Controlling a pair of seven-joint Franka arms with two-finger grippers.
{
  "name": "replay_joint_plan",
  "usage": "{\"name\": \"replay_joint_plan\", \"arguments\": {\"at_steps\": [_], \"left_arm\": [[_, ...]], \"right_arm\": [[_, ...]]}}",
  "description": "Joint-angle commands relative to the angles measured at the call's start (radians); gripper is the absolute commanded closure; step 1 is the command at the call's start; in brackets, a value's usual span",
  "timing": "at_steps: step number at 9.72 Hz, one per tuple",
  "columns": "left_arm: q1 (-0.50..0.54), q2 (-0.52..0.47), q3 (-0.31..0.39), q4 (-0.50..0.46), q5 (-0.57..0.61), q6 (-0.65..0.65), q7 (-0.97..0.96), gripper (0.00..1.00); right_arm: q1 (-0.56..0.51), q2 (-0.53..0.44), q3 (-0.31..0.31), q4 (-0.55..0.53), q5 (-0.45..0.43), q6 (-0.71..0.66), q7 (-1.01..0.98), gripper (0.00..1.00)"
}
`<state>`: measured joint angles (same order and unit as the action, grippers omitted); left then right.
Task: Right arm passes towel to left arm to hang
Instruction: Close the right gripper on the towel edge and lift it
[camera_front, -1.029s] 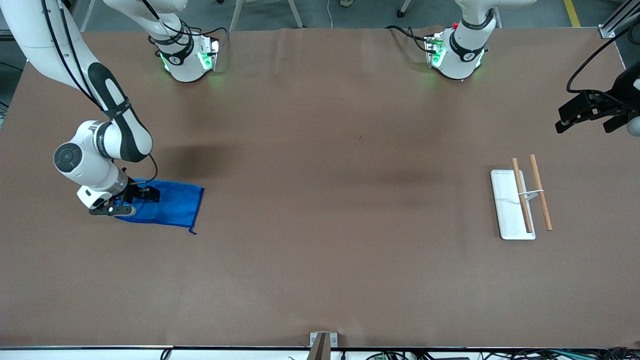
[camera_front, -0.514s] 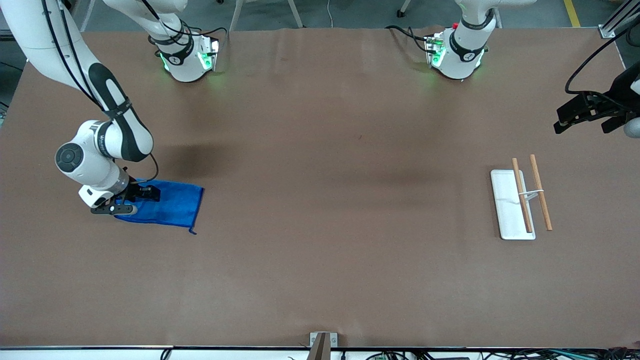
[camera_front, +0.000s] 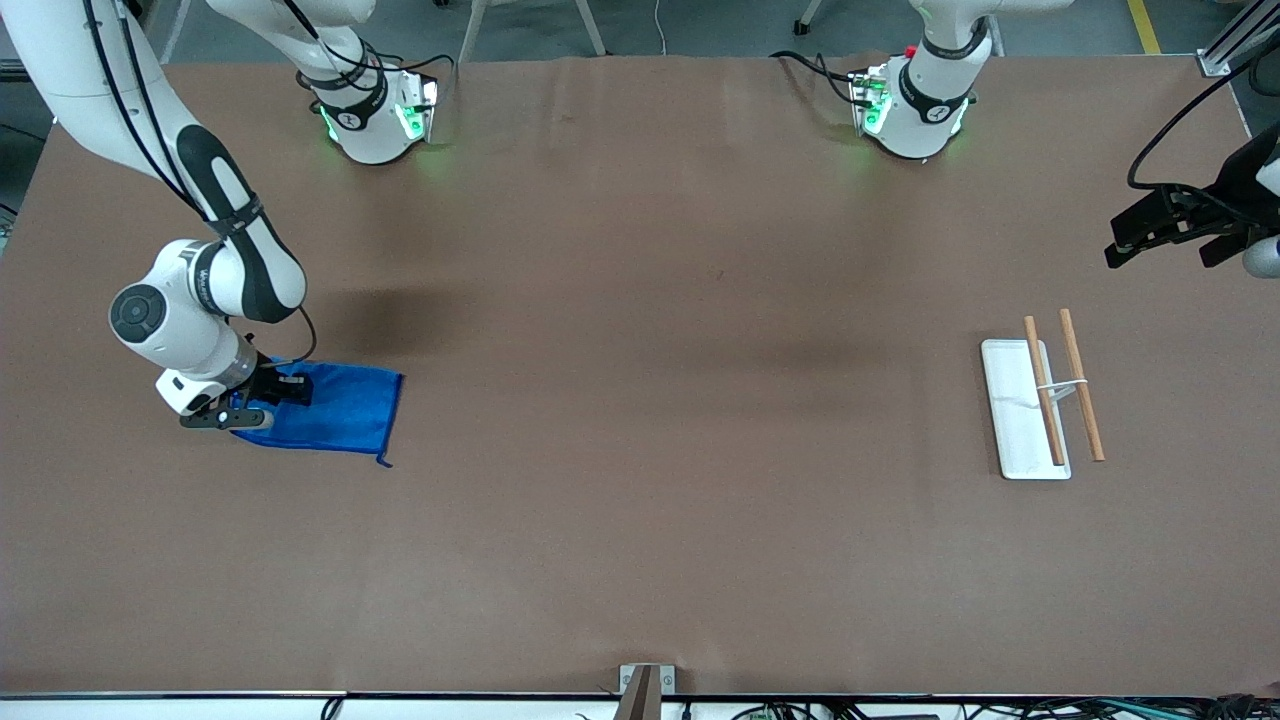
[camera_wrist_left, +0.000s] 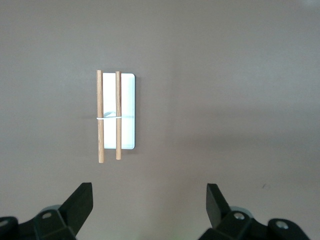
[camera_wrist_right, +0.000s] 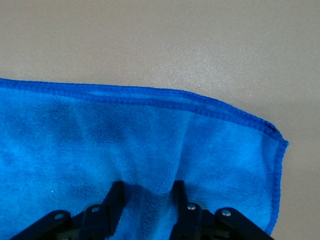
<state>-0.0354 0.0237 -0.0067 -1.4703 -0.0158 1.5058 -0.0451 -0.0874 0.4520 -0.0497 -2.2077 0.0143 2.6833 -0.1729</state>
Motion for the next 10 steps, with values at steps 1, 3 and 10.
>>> {"name": "replay_joint_plan", "arguments": {"at_steps": [1, 3, 10], "left_arm": [[0.000, 0.005, -0.004, -0.030, 0.011, -0.002, 0.008, 0.00], [0.000, 0.004, -0.004, -0.030, 0.010, -0.010, 0.005, 0.00], [-0.007, 0.004, -0.010, -0.027, 0.011, -0.012, 0.005, 0.00]], "right_arm": [[-0.014, 0.007, 0.010, -0.011, 0.000, 0.017, -0.005, 0.81], [-0.008, -0.009, 0.010, 0.012, 0.001, -0.041, -0.003, 0.99], [0.084, -0.153, 0.022, 0.508, 0.000, -0.842, 0.041, 0.99]]}}
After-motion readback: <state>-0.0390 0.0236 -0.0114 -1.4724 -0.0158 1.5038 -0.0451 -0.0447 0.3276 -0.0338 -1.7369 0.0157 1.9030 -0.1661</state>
